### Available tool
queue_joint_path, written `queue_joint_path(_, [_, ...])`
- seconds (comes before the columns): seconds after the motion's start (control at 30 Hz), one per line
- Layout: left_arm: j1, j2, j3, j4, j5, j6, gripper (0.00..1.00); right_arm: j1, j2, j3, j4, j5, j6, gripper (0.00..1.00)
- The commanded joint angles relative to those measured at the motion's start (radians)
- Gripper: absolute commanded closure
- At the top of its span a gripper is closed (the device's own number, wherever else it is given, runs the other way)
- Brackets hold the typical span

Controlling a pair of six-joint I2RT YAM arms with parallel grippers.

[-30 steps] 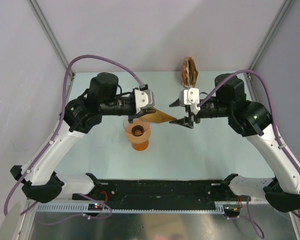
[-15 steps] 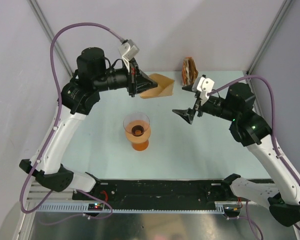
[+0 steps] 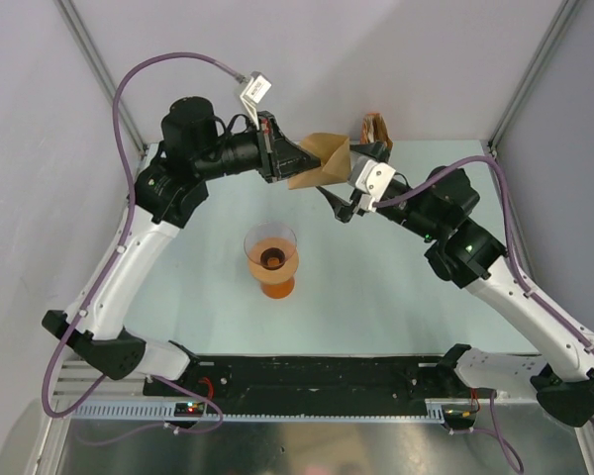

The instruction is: Place the coffee filter in the dripper

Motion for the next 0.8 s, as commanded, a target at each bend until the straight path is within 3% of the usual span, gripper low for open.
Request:
queue_joint_path(0.0, [-0.007,-0.036,-0.003,0.045,-0.024,-0.034,1.00,0.012,0.011,0.033,0.072,0.032,-0.055,0.23])
queue_joint_path(0.27, [-0.030,-0.073,-0.041,0.045,-0.030,0.068,1.00,-0.001,-0.016,0.034,0.004,-0.075,-0.014,0.40])
queue_joint_path(0.47, [-0.045,-0.096,-0.066,0.049,-0.018,0.140,1.00,-0.023,-0.038,0.036,-0.042,-0.169,0.027,0.46])
queue_joint_path(0.63, [-0.051,-0.104,-0.070,0.062,0.008,0.175,1.00,-0.031,-0.037,0.050,-0.080,-0.212,0.059,0.39])
queue_joint_path(0.77, [-0.059,-0.113,-0.082,0.067,0.016,0.194,1.00,-0.039,-0.036,0.057,-0.088,-0.235,0.068,0.50])
